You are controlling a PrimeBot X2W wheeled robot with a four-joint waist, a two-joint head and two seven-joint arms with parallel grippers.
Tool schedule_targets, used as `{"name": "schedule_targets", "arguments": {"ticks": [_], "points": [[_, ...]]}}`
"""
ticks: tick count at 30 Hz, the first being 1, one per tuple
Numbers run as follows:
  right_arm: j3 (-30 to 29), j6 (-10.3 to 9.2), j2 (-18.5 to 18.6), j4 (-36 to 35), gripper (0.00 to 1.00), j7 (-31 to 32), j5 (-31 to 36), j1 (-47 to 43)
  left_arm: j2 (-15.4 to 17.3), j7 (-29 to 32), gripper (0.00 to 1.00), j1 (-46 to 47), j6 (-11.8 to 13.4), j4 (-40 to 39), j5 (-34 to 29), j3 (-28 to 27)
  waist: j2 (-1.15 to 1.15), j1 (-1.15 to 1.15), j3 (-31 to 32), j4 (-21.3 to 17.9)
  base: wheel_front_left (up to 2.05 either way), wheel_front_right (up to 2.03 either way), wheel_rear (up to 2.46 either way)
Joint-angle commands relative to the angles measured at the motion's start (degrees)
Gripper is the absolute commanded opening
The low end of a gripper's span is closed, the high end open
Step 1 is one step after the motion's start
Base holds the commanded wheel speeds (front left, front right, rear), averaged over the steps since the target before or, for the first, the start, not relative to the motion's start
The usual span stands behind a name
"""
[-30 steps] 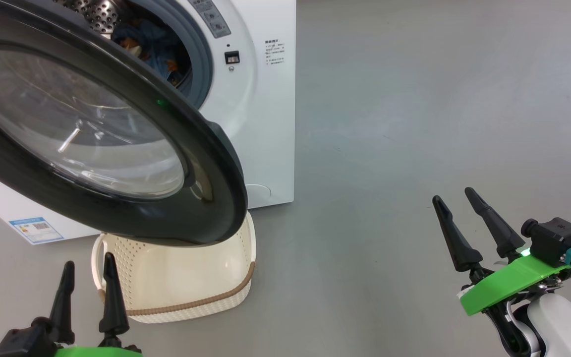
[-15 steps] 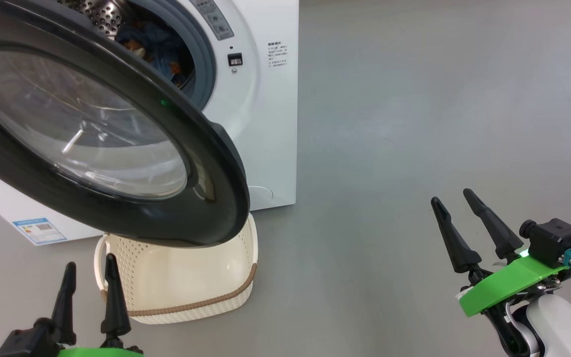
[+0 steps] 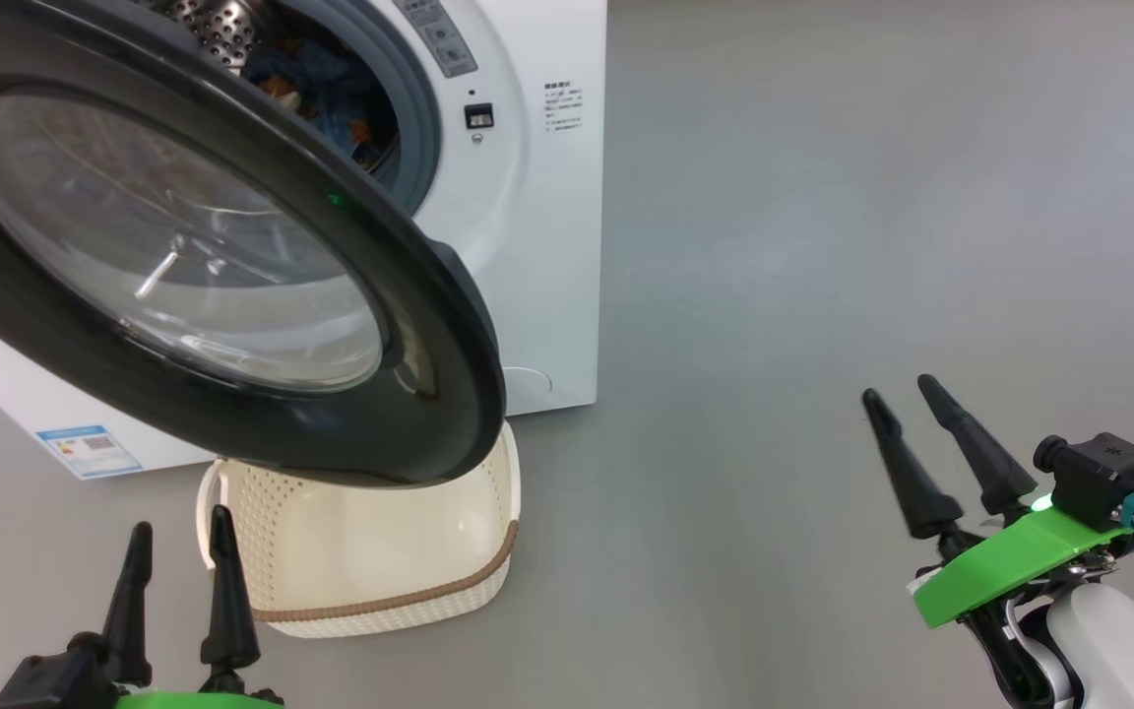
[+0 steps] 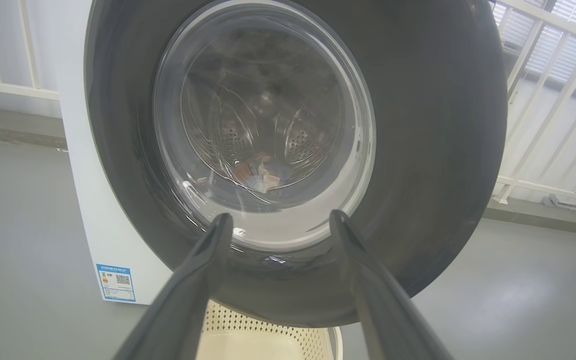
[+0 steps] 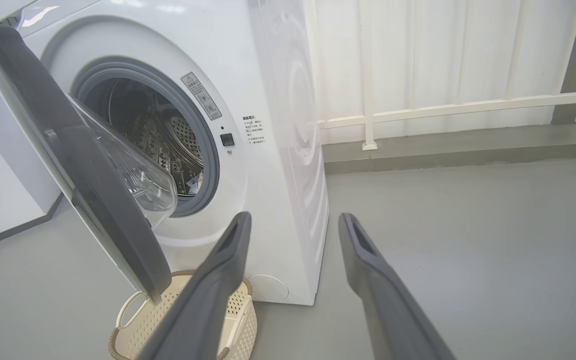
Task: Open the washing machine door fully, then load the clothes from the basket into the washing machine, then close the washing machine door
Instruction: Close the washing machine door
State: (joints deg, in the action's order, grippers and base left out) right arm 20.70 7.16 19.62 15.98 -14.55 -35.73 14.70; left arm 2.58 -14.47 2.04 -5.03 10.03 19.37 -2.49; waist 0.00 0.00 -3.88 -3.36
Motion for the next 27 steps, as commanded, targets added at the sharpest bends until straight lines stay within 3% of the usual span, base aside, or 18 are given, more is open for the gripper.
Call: {"name": "schedule_targets", "arguments": {"ticks": [1,9,27], "points": [[0.56,0.33,0.94,-1.4,0.0,-0.45,-0.04,0.44,0.48,-0.52,1.0,0.7,-0.31,-0.98,-0.53,-1.88,0.0,0.0,-0.07,0.29,0.0,0.0,0.0],[0.35,0.33,1.52,-2.78,0.0,-0.45,0.06,1.08,0.38,-0.52,1.0,0.56,-0.4,-0.68,-0.33,-1.49,0.0,0.0,0.41,3.82,0.0,0.0,0.0],[6.3,0.33,0.87,-7.61,0.0,-0.45,1.04,6.72,0.31,-0.52,1.0,-1.24,-0.72,-0.08,0.18,-0.22,0.0,0.0,2.24,19.28,0.0,0.0,0.0]]}}
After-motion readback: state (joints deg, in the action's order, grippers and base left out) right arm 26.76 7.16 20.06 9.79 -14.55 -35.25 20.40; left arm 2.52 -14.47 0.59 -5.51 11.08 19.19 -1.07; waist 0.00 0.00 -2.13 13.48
